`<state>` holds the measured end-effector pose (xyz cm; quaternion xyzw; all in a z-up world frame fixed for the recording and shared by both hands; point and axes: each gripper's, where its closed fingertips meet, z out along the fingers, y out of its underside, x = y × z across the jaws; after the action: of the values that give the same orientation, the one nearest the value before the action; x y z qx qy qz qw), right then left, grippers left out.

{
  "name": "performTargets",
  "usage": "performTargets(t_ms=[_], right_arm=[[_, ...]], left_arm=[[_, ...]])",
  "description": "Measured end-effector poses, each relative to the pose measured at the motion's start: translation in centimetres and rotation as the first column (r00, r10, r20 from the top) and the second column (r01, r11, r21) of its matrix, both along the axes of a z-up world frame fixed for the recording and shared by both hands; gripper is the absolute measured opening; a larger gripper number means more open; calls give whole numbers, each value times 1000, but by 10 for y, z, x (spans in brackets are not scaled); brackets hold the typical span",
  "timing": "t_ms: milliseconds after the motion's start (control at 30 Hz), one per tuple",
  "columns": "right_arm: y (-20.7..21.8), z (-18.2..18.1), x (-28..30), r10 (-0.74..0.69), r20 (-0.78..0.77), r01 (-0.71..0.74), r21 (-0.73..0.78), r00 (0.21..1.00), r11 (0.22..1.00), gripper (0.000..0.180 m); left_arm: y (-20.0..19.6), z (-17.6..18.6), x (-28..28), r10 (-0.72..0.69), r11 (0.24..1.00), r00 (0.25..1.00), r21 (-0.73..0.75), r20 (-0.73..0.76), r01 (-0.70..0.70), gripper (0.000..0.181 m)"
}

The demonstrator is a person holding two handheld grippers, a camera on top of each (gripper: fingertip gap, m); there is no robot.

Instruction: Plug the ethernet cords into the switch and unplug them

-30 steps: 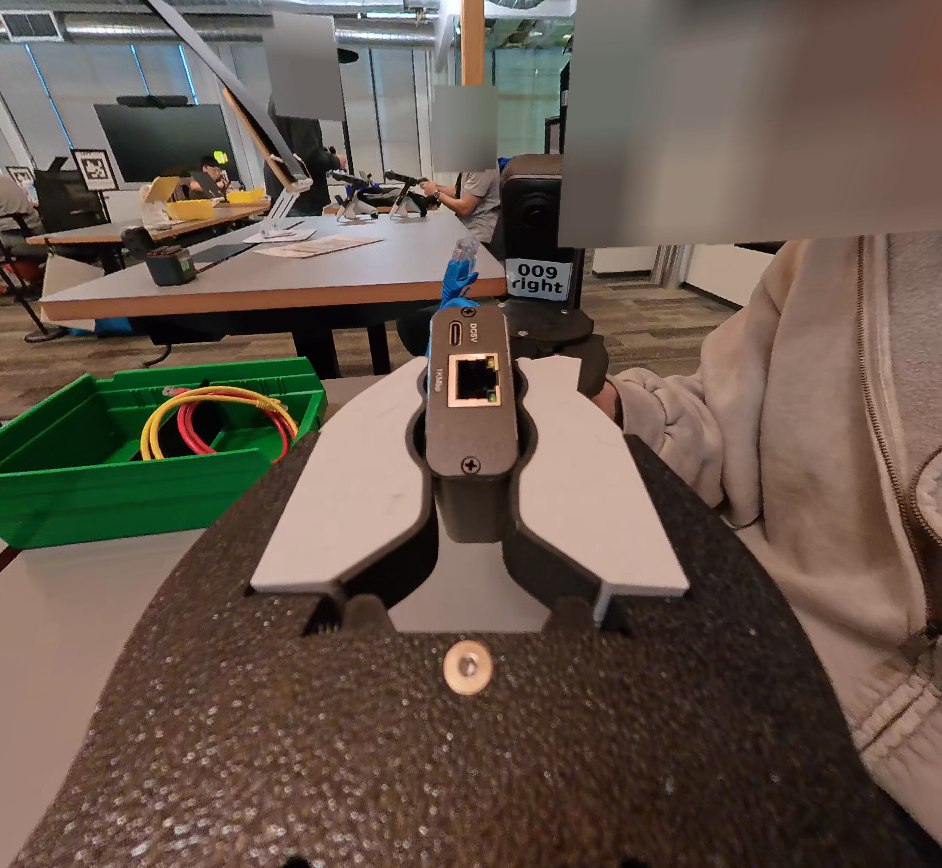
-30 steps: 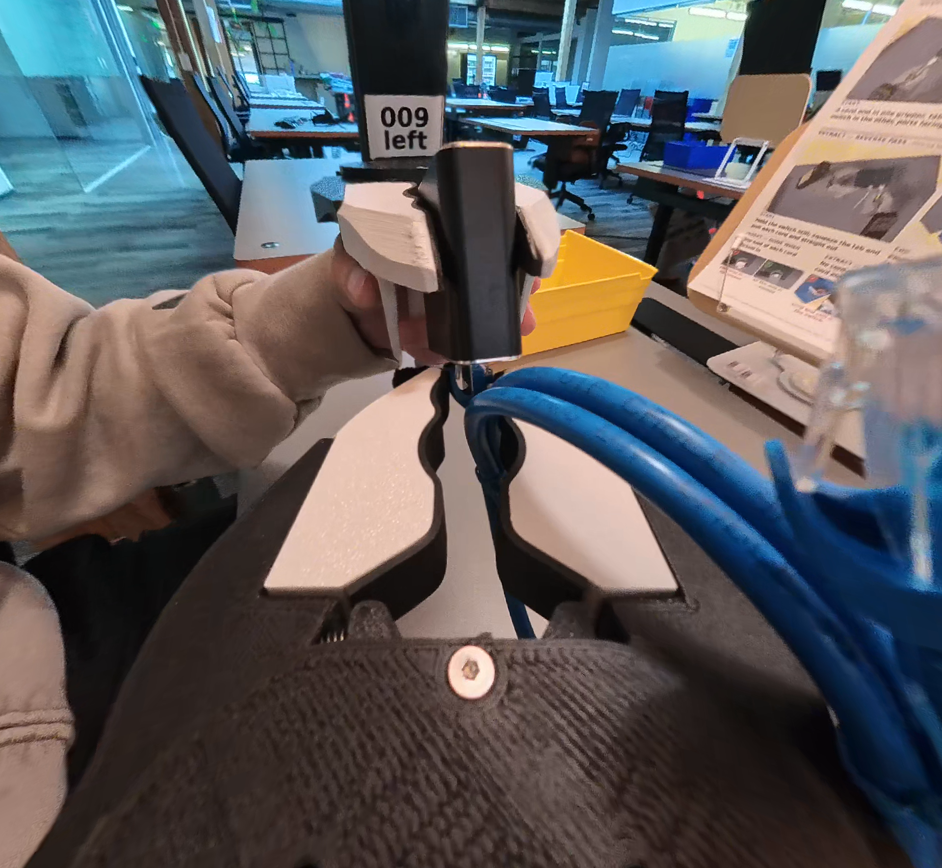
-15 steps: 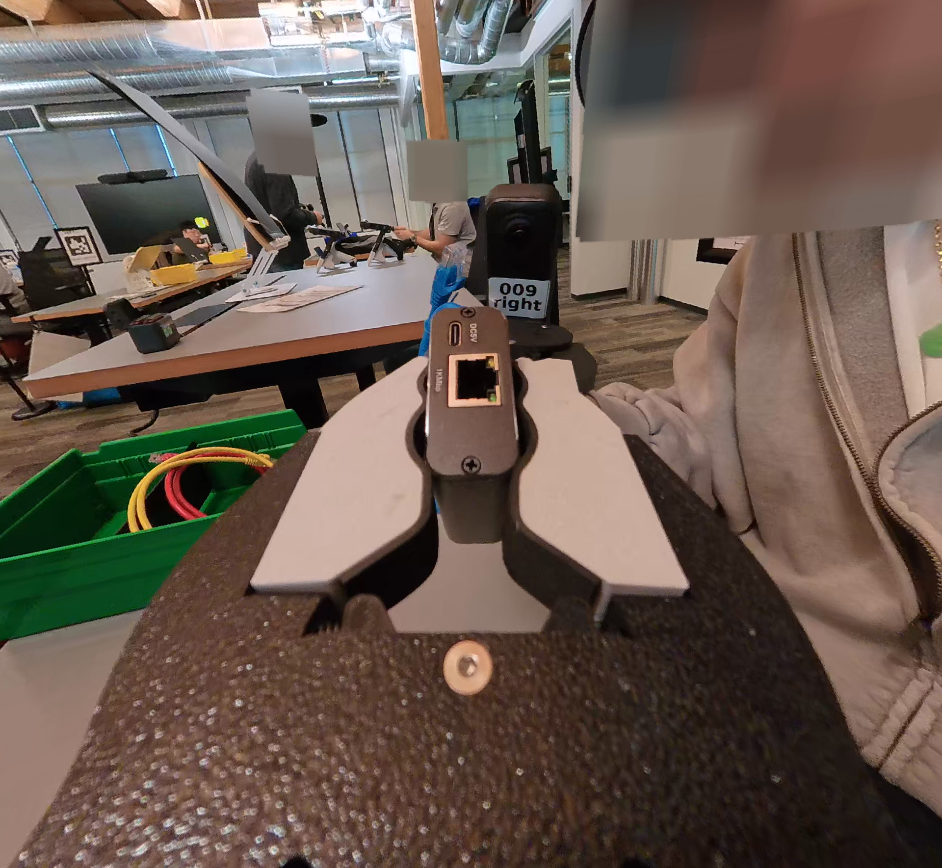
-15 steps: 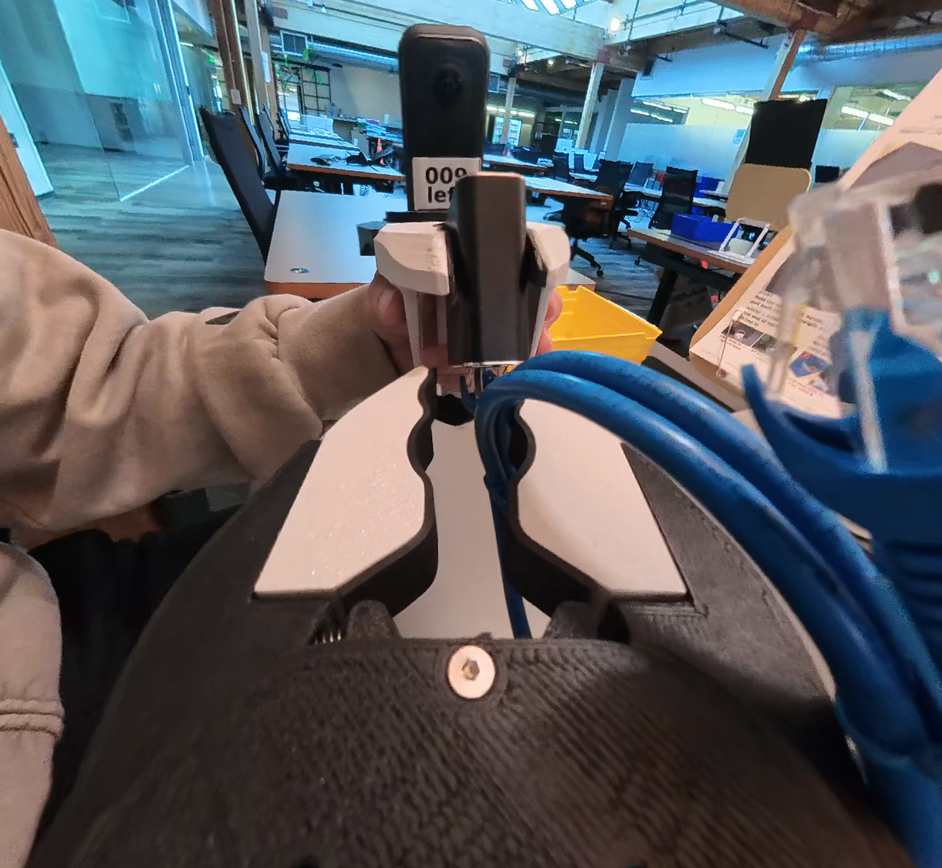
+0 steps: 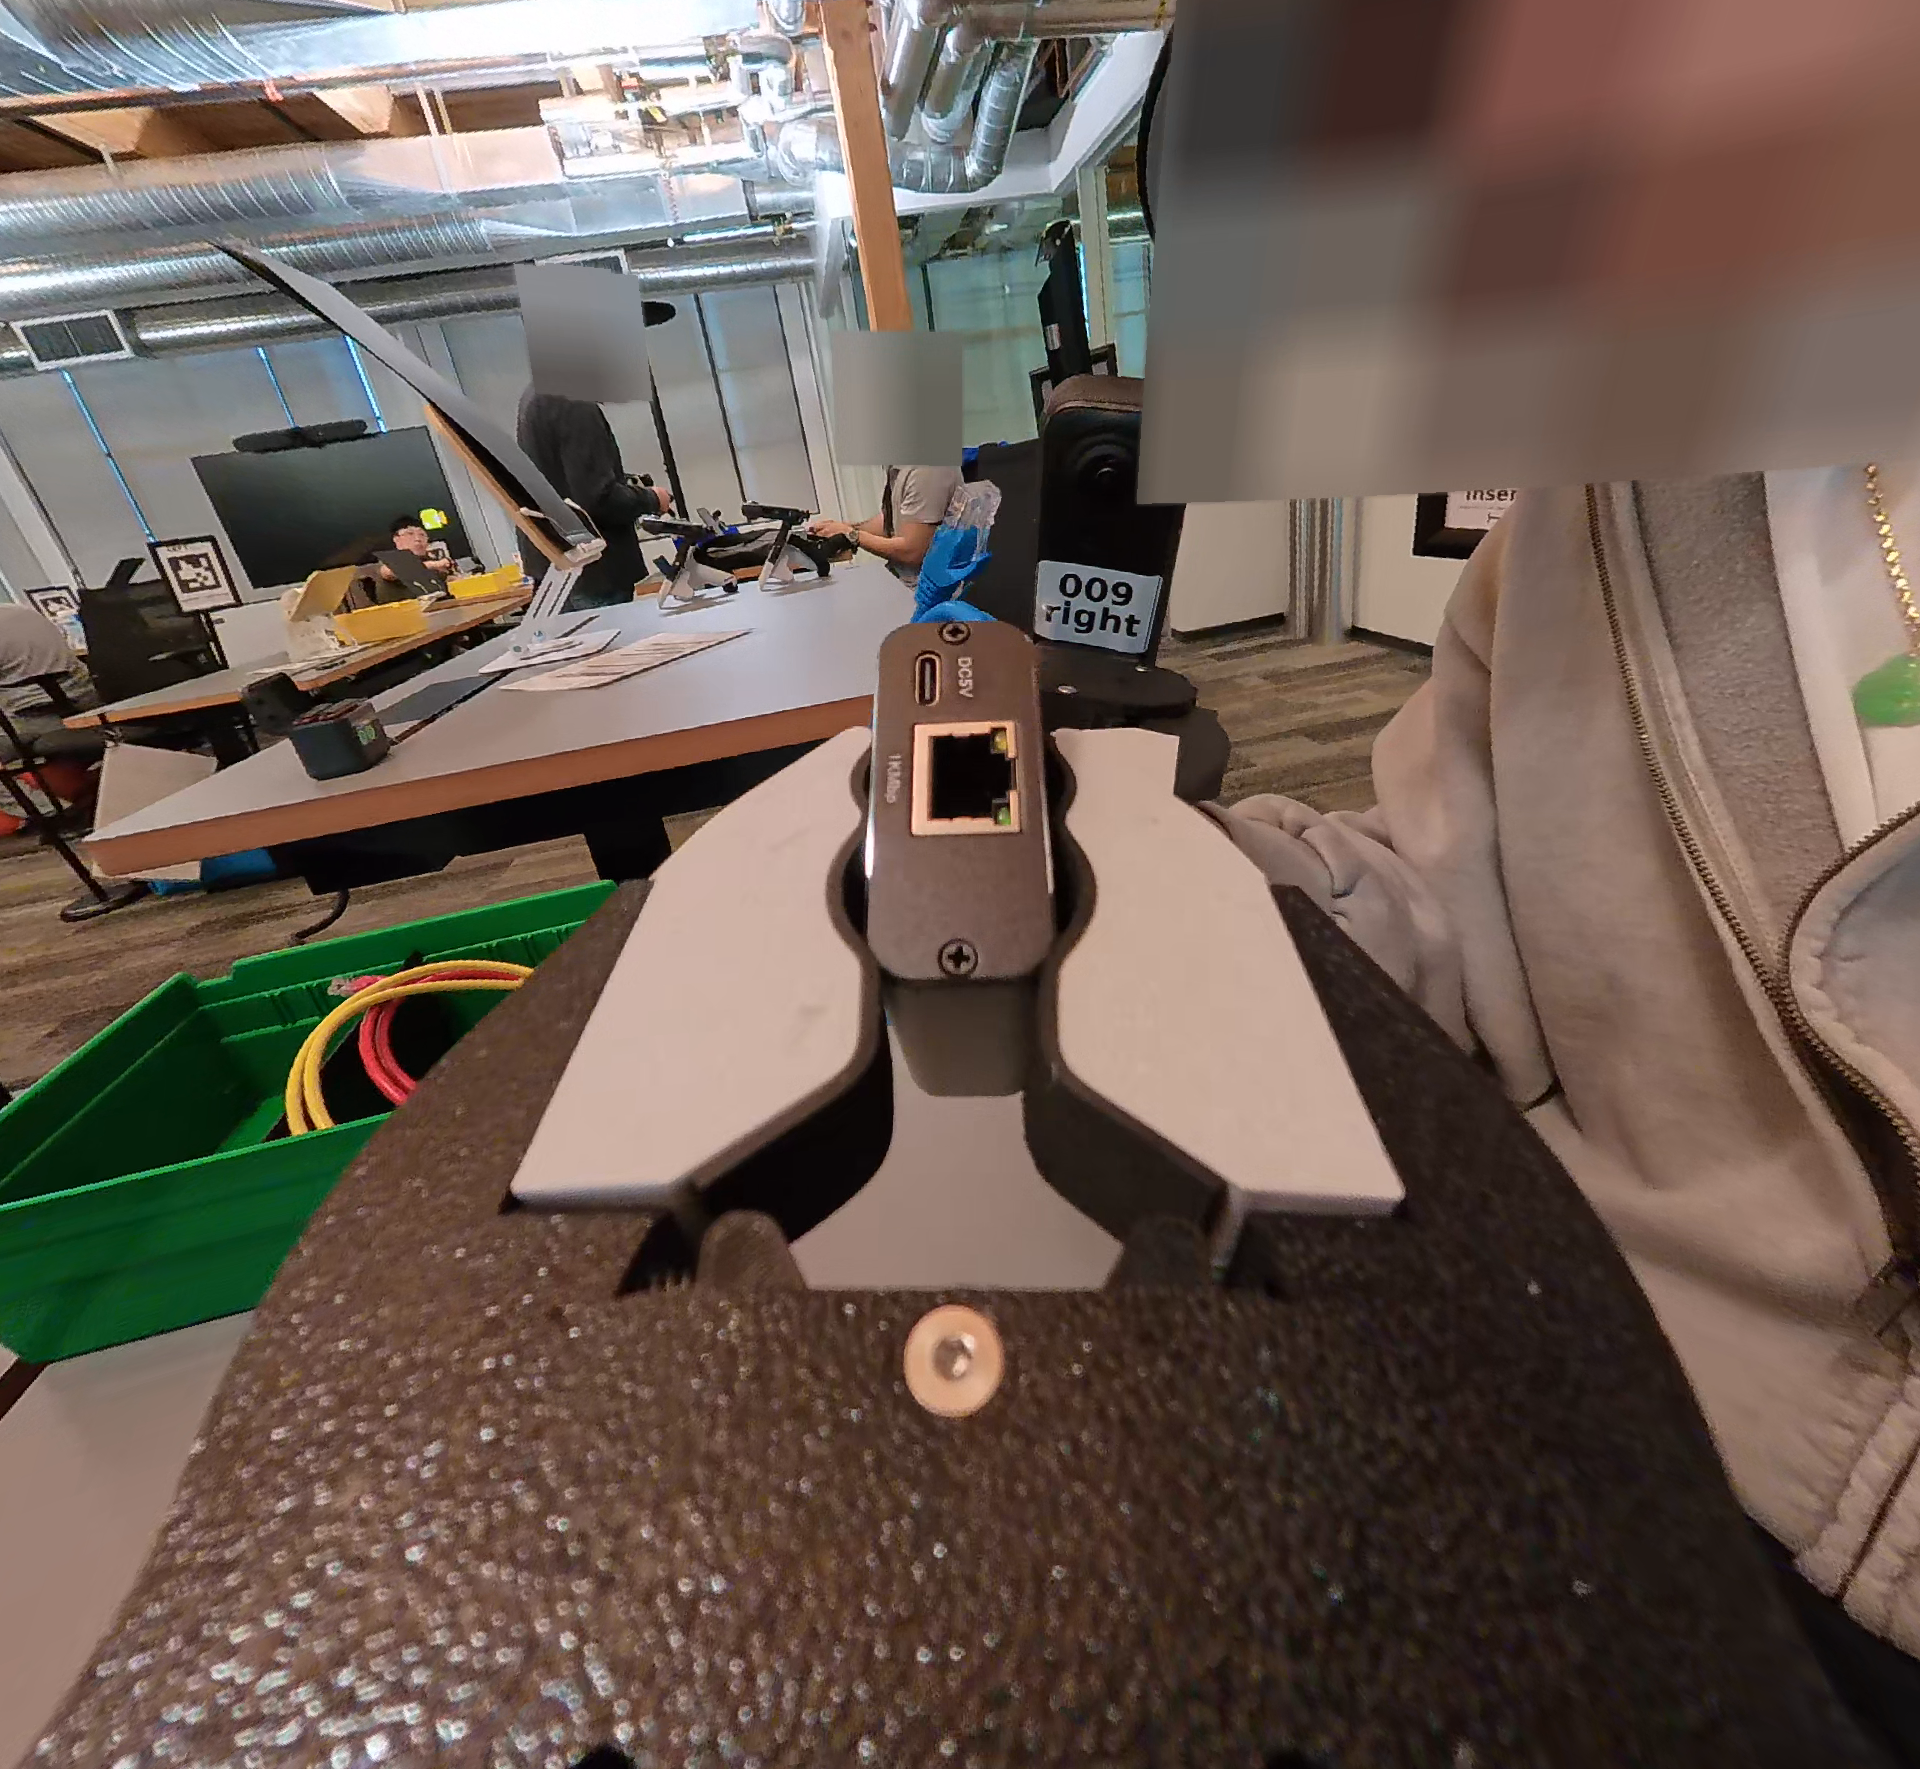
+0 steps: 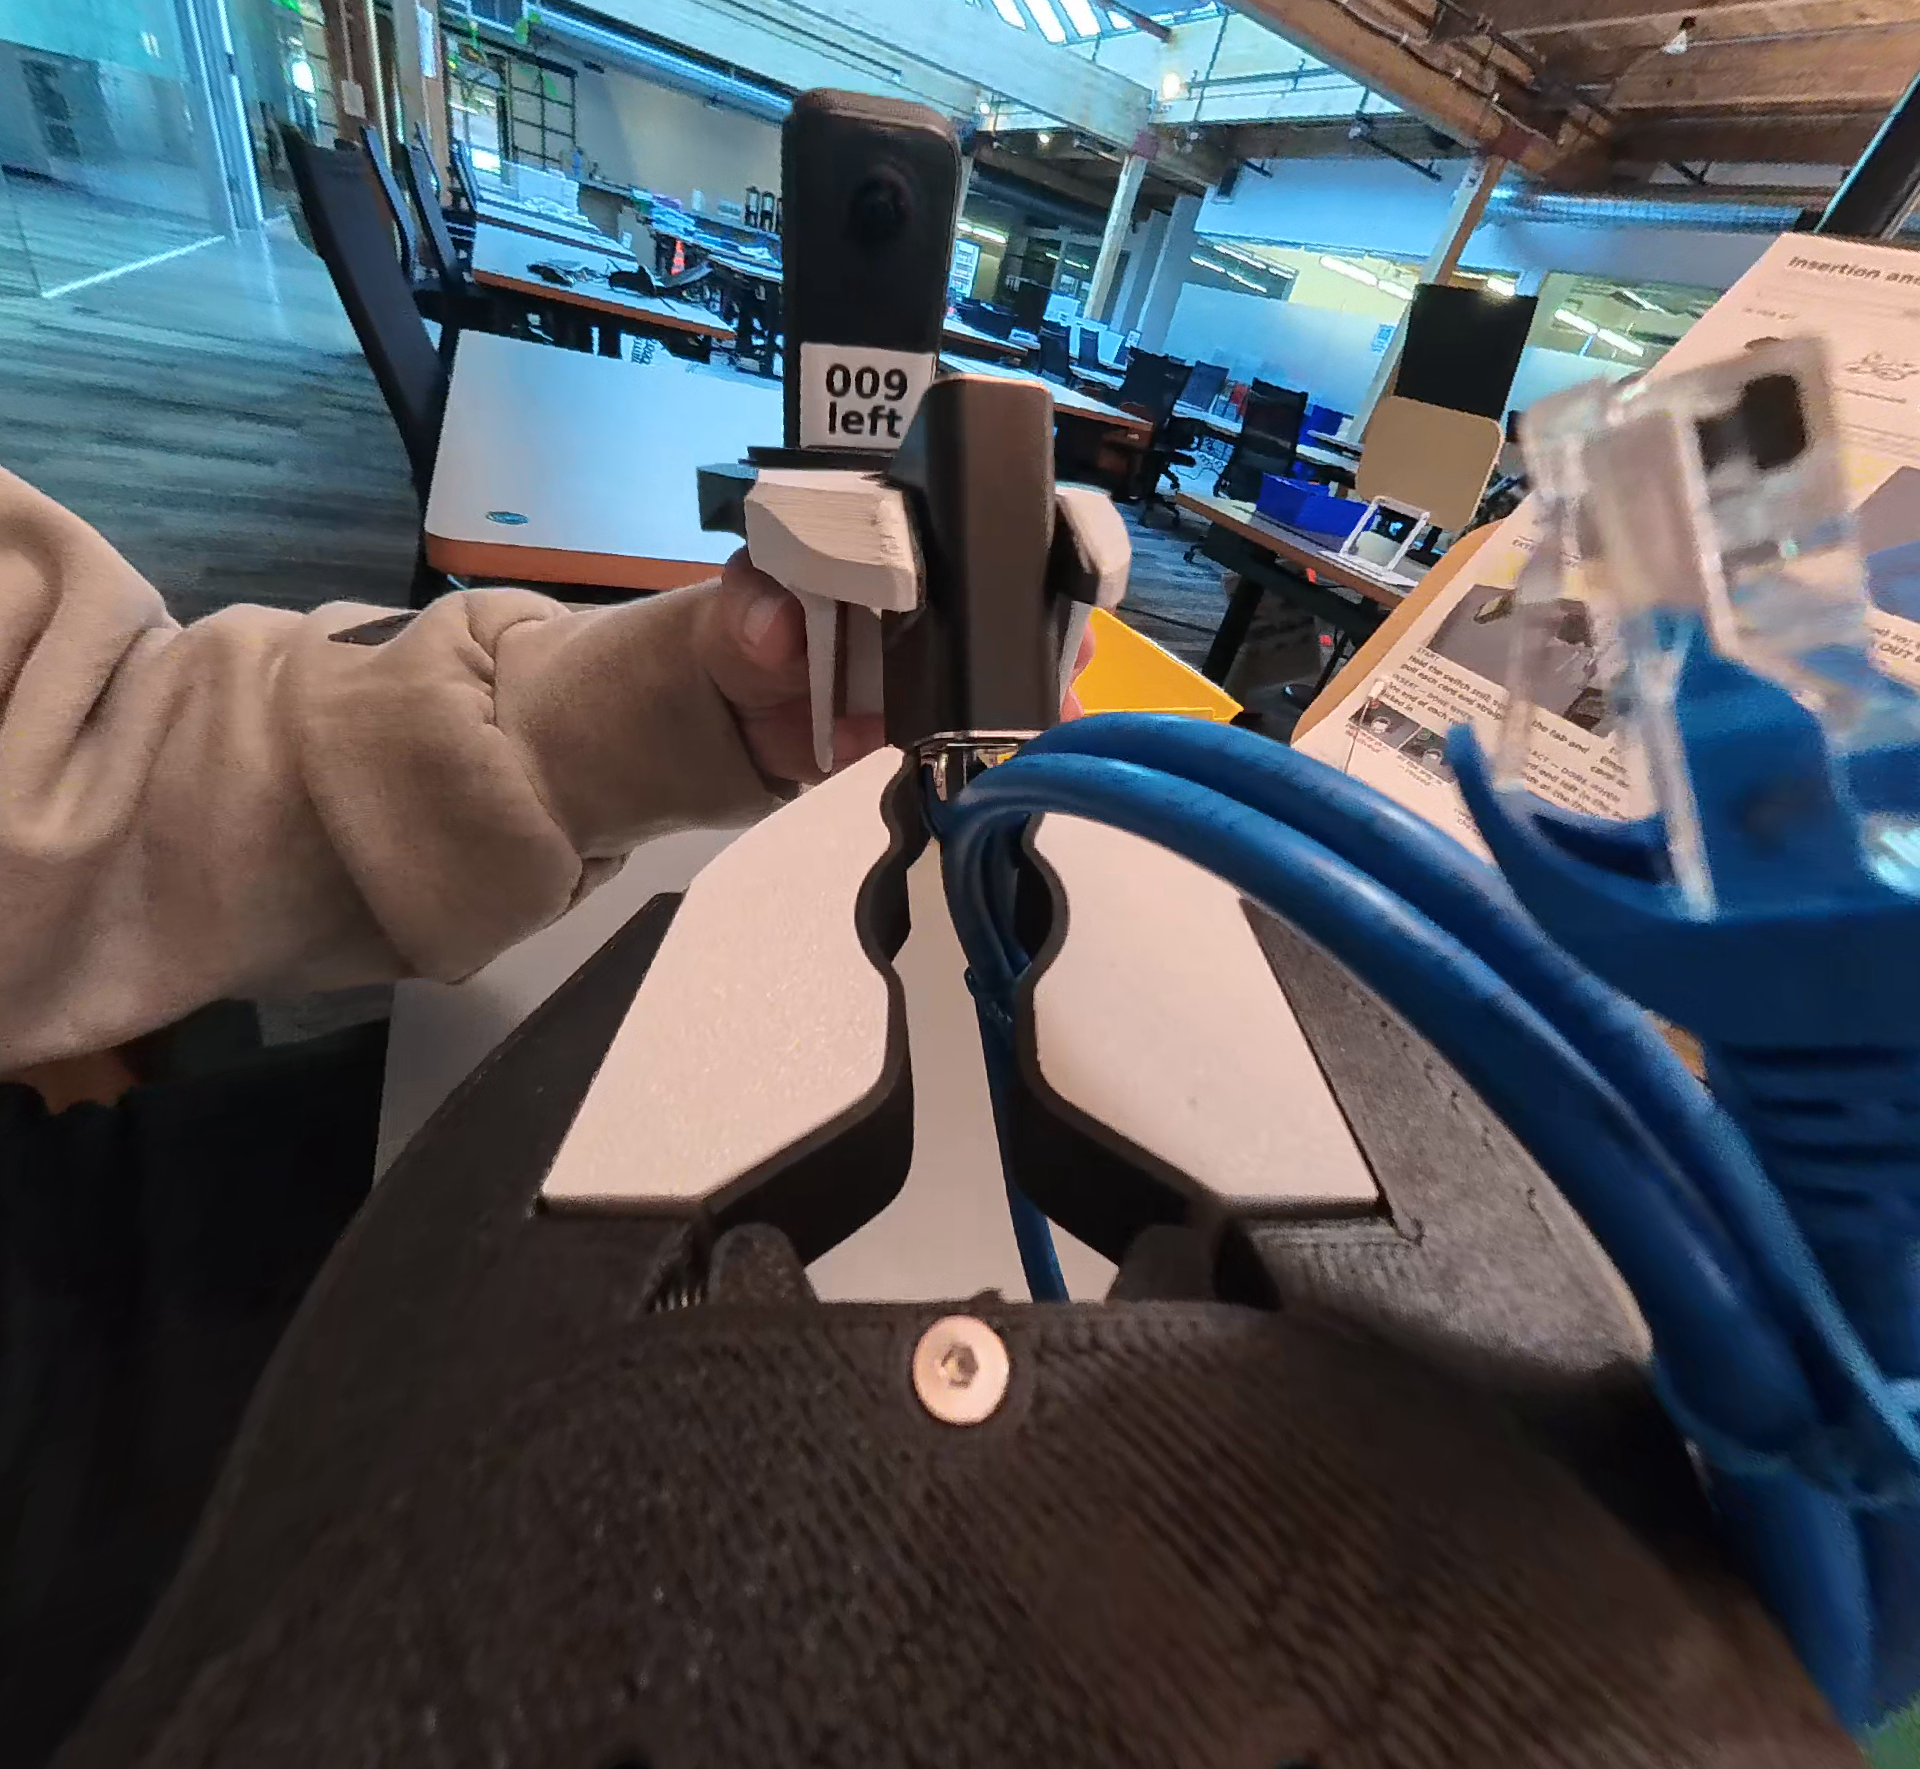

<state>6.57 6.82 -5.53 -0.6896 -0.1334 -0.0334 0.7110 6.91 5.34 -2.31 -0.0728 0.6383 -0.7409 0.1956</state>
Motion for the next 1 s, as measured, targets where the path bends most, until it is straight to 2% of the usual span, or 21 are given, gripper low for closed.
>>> performTargets(t_ms=[233, 300, 333, 533, 833, 1000], right_arm=[[3, -4, -2, 21, -55, -22, -6, 998, 1000, 15], [3, -4, -3, 25, -50, -25, 1, 998, 1000, 11], [3, -4, -4, 30, -49, -30, 2, 998, 1000, 15], [2, -4, -6, 38, -34, -38, -4, 999, 999, 15], [7, -9, -4, -28, 33, 29, -24, 999, 999, 10], [10, -12, -1, -77, 21, 77, -25, 997, 997, 14]], left_arm=[[0, 1, -3, -3, 1000, 1000, 2, 27, 3, 26], [-1, 1, -5, -3, 1000, 999, 17, 43, 2, 26], [-2, 0, -6, -4, 1000, 999, 26, 47, 3, 26], [-3, 0, -8, -13, 999, 998, 42, 60, 11, 26], [4, -3, -9, -12, 1000, 998, -7, 60, 12, 26], [6, -4, -6, -1, 1000, 997, -11, 72, 2, 26]])
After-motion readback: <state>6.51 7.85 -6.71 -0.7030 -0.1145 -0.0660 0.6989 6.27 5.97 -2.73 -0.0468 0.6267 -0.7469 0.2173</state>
